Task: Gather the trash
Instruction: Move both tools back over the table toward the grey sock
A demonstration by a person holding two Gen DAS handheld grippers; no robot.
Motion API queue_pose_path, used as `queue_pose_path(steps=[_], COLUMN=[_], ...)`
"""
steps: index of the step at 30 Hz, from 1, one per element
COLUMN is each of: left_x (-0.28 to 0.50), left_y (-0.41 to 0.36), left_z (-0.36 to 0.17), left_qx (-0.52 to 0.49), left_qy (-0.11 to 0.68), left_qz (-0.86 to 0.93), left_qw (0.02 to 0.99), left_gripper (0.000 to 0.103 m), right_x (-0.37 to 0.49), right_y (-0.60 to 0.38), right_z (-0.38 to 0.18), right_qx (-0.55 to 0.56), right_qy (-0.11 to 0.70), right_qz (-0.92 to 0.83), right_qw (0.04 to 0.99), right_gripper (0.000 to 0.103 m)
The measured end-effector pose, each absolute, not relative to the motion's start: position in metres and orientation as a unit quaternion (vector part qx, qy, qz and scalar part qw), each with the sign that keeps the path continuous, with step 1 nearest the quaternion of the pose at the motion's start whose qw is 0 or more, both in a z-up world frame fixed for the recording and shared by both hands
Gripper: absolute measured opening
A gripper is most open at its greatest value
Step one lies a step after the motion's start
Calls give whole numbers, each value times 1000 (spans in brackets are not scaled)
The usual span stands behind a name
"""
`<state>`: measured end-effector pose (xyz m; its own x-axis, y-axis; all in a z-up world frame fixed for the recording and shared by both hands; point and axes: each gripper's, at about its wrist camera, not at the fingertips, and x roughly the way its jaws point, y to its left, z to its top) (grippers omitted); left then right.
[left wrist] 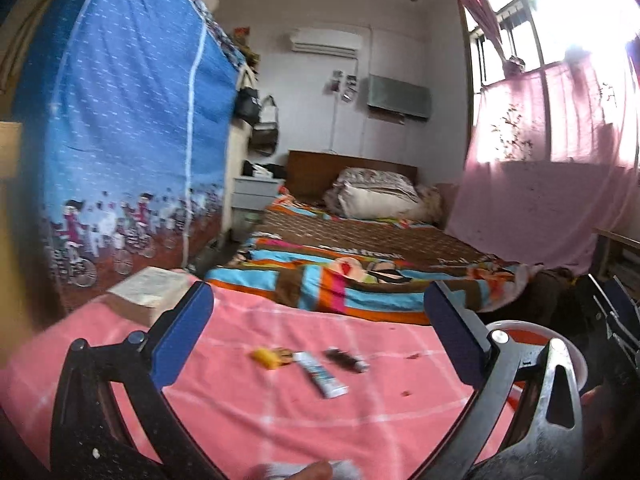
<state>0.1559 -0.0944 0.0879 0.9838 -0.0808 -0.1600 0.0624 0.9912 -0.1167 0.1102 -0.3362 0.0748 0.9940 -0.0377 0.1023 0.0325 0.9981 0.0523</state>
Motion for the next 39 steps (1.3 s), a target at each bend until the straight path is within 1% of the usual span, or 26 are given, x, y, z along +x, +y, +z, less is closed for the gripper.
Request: queue_pose_path(steps=[5, 9, 14, 19, 25, 27, 31, 35, 39], left_x=[140, 124, 112, 111, 126, 133, 141, 147, 153], left_y=[-71, -54, -42, -37, -38, -39, -43, -53, -67], left_z=[82, 73, 65, 53, 36, 28, 17, 12, 8], left_qx=[-50, -49, -45, -47, -73, -92, -113, -98, -65], left_qy=[73, 72, 83, 118, 197, 230, 271, 300, 324], left_qz=[-11, 4, 5, -10, -26, -46, -71, -90, -115], left_qw=[996, 996, 996, 992, 977, 968, 953, 945, 937], left_gripper=[103, 103, 103, 103, 103, 103, 103, 103, 96], right_x=[102, 98, 98, 101, 112, 120, 137, 150, 165], right_y=[-310, -291, -271, -258, -253, -253, -261, -268, -272], right_z=[72, 66, 54, 41, 27, 23, 17, 11, 0], right_qx=[0, -20, -53, -76, -91, -96, -80, -62, -49], right_qy=[-77, -81, -65, -38, 2, 25, 78, 131, 189], right_qz=[12, 39, 65, 77, 70, 54, 49, 53, 58], right_qw=[997, 996, 994, 993, 993, 994, 993, 988, 979], right_gripper=[103, 103, 103, 103, 103, 103, 103, 103, 103])
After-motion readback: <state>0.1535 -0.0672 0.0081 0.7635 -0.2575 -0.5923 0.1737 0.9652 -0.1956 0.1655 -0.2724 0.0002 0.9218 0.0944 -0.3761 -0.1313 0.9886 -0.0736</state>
